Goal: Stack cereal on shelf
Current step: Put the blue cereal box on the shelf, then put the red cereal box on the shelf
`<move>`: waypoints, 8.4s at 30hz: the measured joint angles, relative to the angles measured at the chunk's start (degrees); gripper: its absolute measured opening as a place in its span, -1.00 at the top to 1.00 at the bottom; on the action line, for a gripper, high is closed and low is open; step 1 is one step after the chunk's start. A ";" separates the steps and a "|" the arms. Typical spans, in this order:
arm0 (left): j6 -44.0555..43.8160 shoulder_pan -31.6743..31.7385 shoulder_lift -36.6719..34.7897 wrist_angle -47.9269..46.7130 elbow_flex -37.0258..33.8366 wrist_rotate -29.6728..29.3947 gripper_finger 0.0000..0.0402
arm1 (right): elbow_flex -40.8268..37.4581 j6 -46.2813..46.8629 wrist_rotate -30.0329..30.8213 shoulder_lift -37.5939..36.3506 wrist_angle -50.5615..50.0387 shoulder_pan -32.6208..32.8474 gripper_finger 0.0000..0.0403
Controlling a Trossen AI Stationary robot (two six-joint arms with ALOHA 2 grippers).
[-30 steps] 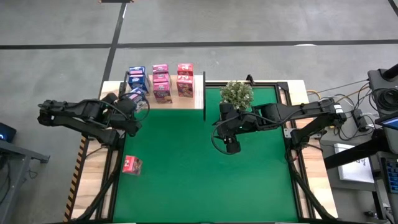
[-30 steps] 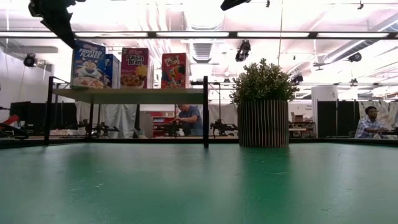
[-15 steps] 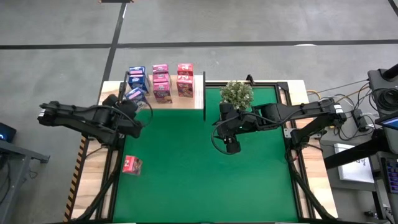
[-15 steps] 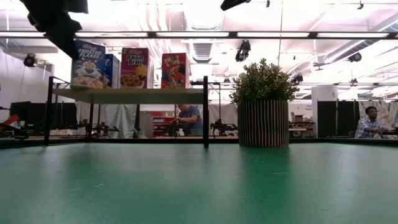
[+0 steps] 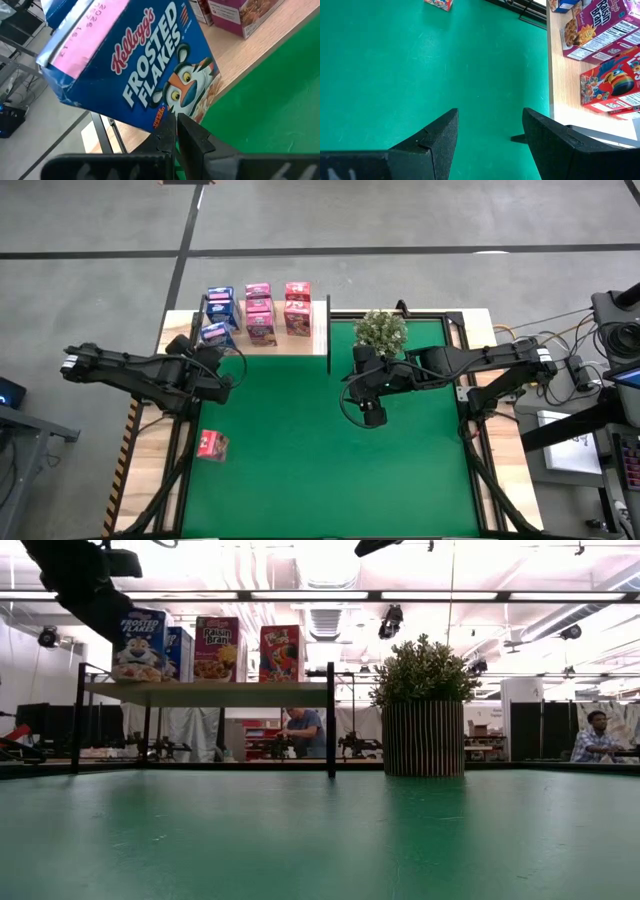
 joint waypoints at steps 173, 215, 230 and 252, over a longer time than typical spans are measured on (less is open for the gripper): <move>-66.14 -35.76 20.46 4.05 7.31 49.00 -0.16 | -30.80 -4.52 -7.67 -12.79 30.84 0.11 -0.04; -65.53 -35.76 20.85 7.78 5.29 49.24 -0.15 | -30.73 -4.52 -7.48 -12.74 30.49 0.11 -0.04; -65.53 -35.76 20.85 8.33 5.31 49.22 -0.15 | -30.73 -4.52 -7.48 -12.74 30.47 0.11 -0.04; -65.53 -35.76 20.85 8.88 5.31 49.16 0.27 | -30.73 -4.87 -7.46 -12.72 30.42 0.12 -0.04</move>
